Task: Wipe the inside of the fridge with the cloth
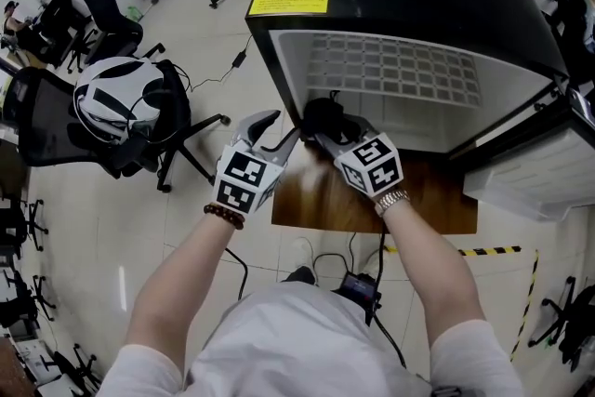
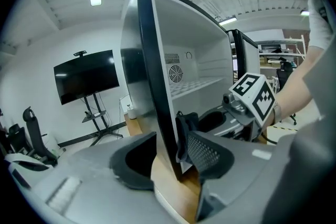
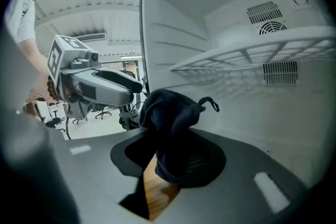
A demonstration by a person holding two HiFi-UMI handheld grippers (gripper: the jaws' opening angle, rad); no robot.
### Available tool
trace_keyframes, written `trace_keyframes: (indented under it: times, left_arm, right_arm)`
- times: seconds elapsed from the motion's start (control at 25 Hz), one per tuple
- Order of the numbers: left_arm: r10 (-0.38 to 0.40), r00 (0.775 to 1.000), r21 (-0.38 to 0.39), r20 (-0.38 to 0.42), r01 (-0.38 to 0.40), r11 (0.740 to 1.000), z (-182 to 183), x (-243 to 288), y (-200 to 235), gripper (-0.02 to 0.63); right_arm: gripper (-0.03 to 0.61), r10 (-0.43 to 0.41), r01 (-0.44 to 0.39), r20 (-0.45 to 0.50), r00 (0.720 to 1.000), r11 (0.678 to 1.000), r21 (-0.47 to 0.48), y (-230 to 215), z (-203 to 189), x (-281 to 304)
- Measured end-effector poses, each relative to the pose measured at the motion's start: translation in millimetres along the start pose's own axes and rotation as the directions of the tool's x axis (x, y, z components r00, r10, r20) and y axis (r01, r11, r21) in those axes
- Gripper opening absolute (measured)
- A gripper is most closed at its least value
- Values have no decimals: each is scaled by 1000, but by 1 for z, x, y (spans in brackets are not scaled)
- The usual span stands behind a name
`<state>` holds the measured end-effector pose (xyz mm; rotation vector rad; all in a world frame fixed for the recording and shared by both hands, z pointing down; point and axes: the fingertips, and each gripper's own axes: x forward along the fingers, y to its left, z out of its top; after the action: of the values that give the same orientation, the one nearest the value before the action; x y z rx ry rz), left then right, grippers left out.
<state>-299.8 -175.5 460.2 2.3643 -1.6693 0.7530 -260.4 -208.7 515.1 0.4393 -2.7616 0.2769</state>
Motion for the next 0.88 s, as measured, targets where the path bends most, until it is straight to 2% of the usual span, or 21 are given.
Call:
trace_keyframes:
  times: [0.36, 0.88]
  left_arm:
    - [-42, 999, 40, 21, 41, 998, 8, 6, -1, 186]
    - [-39, 999, 42, 34, 38, 998, 9, 7, 0, 193]
  right_arm:
    - [124, -38, 36, 65, 997, 999, 29, -14, 0, 23]
    - [123, -143, 138, 119, 982, 989, 53, -51, 6, 43]
